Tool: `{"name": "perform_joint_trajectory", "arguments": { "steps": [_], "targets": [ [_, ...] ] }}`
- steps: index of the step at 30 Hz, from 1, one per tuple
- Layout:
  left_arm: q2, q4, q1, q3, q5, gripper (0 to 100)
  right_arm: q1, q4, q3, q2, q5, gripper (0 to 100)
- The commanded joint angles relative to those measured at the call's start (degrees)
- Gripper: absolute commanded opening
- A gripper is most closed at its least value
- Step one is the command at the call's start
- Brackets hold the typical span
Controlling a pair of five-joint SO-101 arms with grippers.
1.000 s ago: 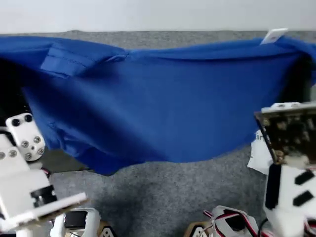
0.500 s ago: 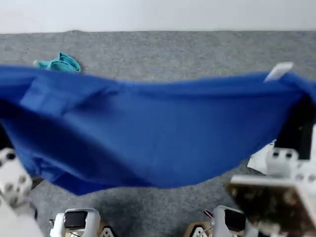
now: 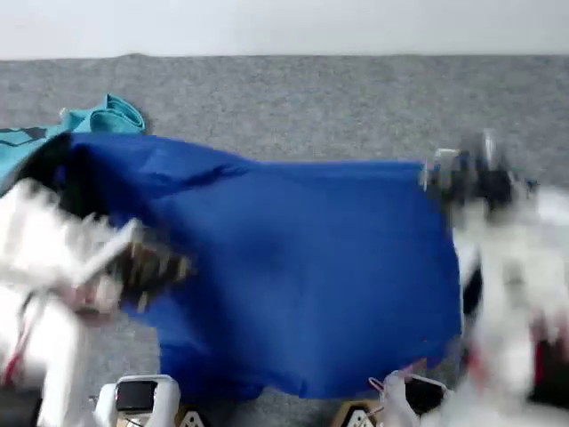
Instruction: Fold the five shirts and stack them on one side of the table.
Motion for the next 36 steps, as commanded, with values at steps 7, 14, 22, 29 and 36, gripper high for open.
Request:
{"name": "perform_joint_trajectory", "arguments": {
  "steps": [7, 14, 22, 29, 36],
  "targets": [
    [17.8, -34.9, 0.2, 18.4, 0.3, 0, 0.0, -34.7, 28.3, 10.2, 0.6, 1.0],
    [37.7, -55.6, 0.2, 14.6, 0.3, 0, -0.1, -58.3, 32.4, 20.2, 0.6, 1.0],
    [59.0, -60.7, 2.0, -4.4, 0.2, 0, -4.8, -79.3, 32.4, 28.8, 4.6, 1.0],
    [69.6, -60.0, 2.0, -17.6, 0.2, 0, -6.7, -85.8, 32.4, 33.6, 8.5, 1.0],
    [68.1, -41.4, 3.0, -19.3, 0.1, 0, -5.6, -79.0, 32.7, 34.1, 8.9, 1.0]
  ]
}}
